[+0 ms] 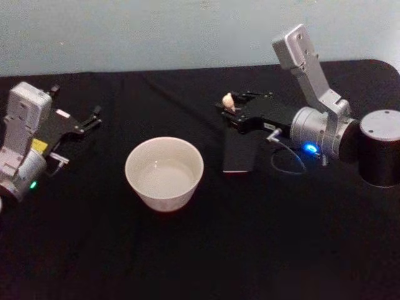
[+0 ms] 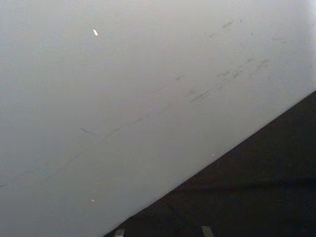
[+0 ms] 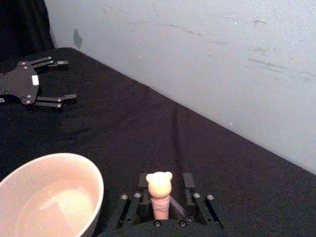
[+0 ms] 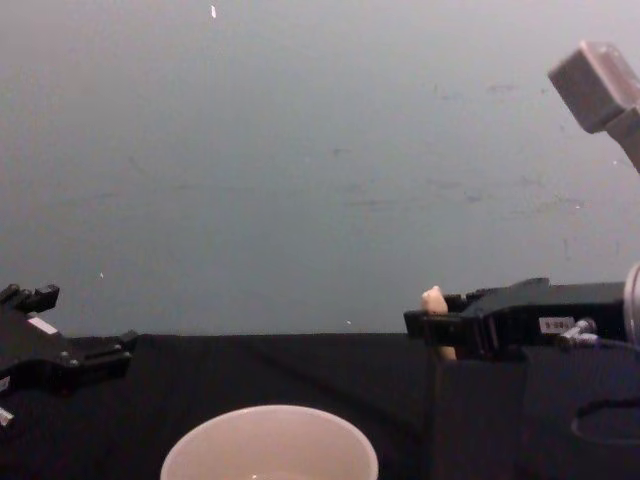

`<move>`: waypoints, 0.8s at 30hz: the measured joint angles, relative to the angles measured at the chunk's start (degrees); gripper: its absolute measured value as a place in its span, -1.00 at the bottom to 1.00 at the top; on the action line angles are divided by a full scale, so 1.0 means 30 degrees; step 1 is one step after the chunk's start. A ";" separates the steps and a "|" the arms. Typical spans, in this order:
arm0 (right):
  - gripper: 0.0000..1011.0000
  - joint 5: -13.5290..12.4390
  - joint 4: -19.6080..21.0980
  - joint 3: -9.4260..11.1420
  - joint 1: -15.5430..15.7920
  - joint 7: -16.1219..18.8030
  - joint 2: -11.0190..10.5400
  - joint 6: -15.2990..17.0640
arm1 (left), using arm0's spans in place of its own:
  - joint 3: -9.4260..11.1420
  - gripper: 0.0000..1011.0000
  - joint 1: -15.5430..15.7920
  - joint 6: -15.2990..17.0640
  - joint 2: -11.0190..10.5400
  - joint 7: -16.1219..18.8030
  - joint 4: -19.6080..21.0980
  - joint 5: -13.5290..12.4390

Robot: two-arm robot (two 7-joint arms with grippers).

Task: Pick up the stirring spoon with one hand, stir inside the cup, then place it back in its original position.

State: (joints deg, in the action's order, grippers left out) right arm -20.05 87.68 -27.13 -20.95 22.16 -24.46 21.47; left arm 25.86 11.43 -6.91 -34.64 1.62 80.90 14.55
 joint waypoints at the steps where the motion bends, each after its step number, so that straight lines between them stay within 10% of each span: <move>1: -0.12 -0.0002 -0.0001 0.0000 0.0001 -0.0001 0.0000 -0.0002 | 0.0000 0.98 0.0001 -0.0001 0.0000 0.0000 0.0001 0.0001; 7: -0.55 -0.0008 -0.0001 0.0000 0.0001 0.0000 -0.0001 -0.0004 | -0.0001 0.98 0.0001 0.0000 0.0000 0.0000 0.0000 0.0002; 24: -0.57 -0.0358 0.0314 0.0494 0.0258 -0.0082 0.0114 -0.0033 | -0.0001 0.98 0.0001 0.0000 -0.0001 0.0000 0.0000 0.0001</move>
State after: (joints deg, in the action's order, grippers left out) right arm -21.12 88.62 -25.65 -20.18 21.92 -24.12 21.37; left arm 25.86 11.43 -6.91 -34.65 1.62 80.90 14.55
